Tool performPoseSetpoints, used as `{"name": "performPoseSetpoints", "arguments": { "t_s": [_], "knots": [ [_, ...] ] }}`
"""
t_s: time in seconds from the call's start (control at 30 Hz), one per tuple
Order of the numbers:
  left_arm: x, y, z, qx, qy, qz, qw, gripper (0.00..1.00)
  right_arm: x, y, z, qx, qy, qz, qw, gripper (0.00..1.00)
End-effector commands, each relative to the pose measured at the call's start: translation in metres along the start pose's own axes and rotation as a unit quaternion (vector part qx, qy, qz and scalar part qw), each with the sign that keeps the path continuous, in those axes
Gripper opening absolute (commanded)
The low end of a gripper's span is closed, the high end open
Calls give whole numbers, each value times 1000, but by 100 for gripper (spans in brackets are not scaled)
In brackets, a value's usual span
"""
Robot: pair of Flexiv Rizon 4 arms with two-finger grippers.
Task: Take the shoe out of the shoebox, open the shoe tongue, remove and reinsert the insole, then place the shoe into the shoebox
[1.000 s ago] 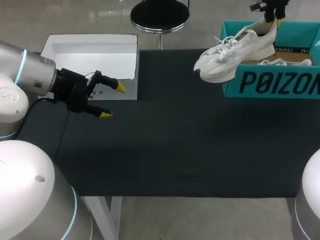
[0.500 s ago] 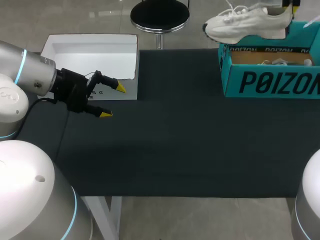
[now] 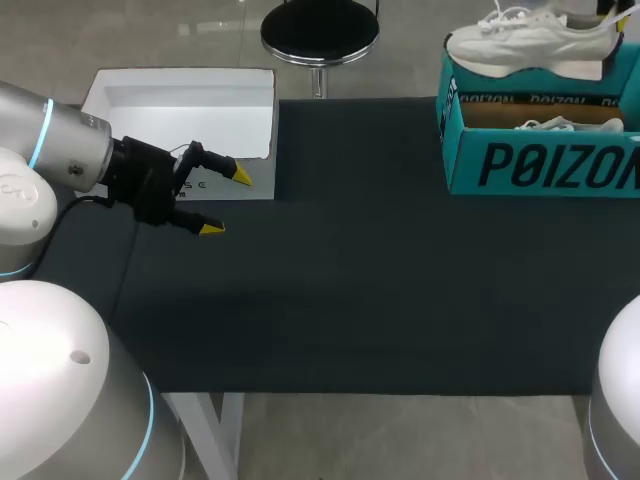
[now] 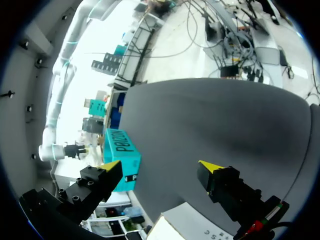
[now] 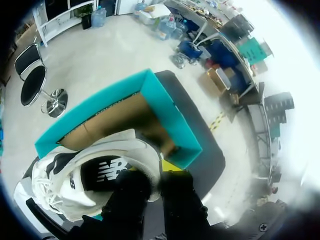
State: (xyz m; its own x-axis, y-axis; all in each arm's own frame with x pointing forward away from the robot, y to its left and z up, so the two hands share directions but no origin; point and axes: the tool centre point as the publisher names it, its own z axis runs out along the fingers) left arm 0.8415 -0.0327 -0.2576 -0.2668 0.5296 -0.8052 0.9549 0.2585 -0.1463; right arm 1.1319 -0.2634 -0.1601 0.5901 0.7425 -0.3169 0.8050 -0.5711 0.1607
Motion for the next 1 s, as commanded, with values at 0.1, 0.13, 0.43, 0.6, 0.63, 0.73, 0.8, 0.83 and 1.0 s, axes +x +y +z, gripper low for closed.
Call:
{"name": "performPoseSetpoints", "arguments": {
  "t_s": [0.1,0.13,0.43,0.6,0.63,0.73,0.8,0.83,1.0],
  "knots": [
    [0,0,1,-1,1,0,1000,100,-4,3,22,-13,21,-11,1000,0],
    [0,0,1,-1,1,0,1000,100,-6,4,27,-15,19,-11,1000,0],
    [0,0,1,-1,1,0,1000,100,-8,7,64,-31,14,-23,999,0],
    [0,0,1,-1,1,0,1000,100,-11,7,83,-30,11,-24,999,0],
    [0,0,1,-1,1,0,1000,100,-11,8,87,-29,11,-25,999,0],
    [0,0,1,-1,1,0,1000,100,-14,9,100,-25,5,-24,999,0],
    [0,0,1,-1,1,0,1000,100,-16,12,107,-21,1,-20,1000,0],
    [0,0,1,-1,1,0,1000,100,-17,13,110,-17,3,-15,1000,0],
    [0,0,1,-1,1,0,1000,100,-20,26,114,-23,5,-6,1000,0]
  ]
}}
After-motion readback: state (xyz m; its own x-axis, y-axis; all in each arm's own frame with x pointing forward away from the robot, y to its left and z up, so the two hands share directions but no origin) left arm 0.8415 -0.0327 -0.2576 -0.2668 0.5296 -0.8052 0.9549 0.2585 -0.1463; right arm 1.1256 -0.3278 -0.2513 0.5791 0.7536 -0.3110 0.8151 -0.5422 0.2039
